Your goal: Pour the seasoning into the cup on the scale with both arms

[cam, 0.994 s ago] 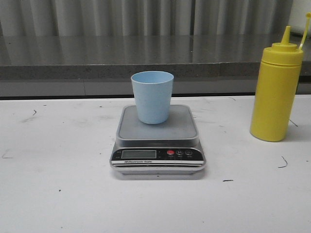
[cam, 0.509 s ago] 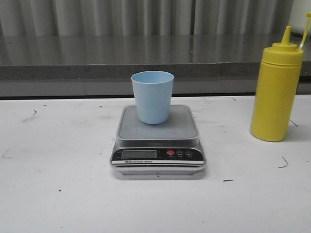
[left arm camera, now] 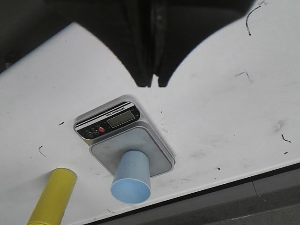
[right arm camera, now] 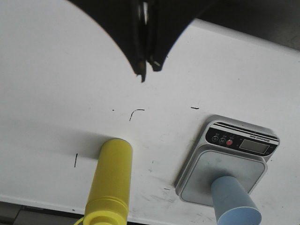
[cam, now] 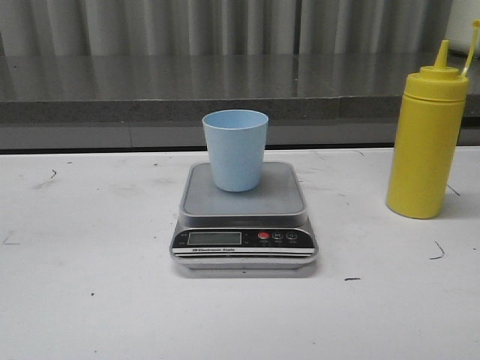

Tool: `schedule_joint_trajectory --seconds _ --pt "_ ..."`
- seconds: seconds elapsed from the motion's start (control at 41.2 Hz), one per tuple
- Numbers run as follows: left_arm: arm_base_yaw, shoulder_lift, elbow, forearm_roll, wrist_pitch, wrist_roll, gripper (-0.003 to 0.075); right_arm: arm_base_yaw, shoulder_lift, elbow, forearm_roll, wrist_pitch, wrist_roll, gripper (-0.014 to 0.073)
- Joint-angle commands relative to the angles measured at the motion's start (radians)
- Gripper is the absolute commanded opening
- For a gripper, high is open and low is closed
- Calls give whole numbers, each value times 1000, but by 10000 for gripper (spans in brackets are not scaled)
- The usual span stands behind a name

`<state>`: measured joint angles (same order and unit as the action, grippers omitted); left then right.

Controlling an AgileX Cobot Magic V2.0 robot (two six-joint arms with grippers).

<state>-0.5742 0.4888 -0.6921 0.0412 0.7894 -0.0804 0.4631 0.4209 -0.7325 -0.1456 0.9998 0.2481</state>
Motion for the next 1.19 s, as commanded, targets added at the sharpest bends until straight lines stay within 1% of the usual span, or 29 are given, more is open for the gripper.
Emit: schedule_joint_trajectory --seconds 0.0,0.145,0.242,0.315,0.509,0.582,0.63,0.727,0.776,0.8,1.164 --pt "-7 2 -14 3 -93 -4 -20 1 7 -32 -10 -60 -10 -68" --pt "53 -23 52 -5 -126 -4 -20 1 7 -32 -10 -60 -10 -68" --pt "137 -73 134 11 -210 -4 -20 1 7 -32 -10 -60 -10 -68" --pt "207 -136 214 11 -326 -4 -20 1 7 -32 -10 -60 -10 -68" --pt "361 -326 510 -8 -711 -4 -20 1 7 -32 -10 -60 -10 -68" --pt "405 -405 611 -41 -809 -4 -20 1 7 -32 -10 -60 -10 -68" --pt "433 -450 655 -75 -843 -4 -20 1 7 -32 -10 -60 -10 -68" --pt "473 -514 709 -108 -864 -4 -20 1 7 -32 -10 -60 -10 -68" --pt "480 -512 723 -108 -883 -4 -20 1 7 -32 -10 -61 -10 -68" --pt "478 -509 721 -108 -863 -4 -20 1 7 -32 -10 -59 -10 -68" --pt "478 -512 721 -108 -829 -4 -20 1 7 -32 -10 -59 -10 -68"
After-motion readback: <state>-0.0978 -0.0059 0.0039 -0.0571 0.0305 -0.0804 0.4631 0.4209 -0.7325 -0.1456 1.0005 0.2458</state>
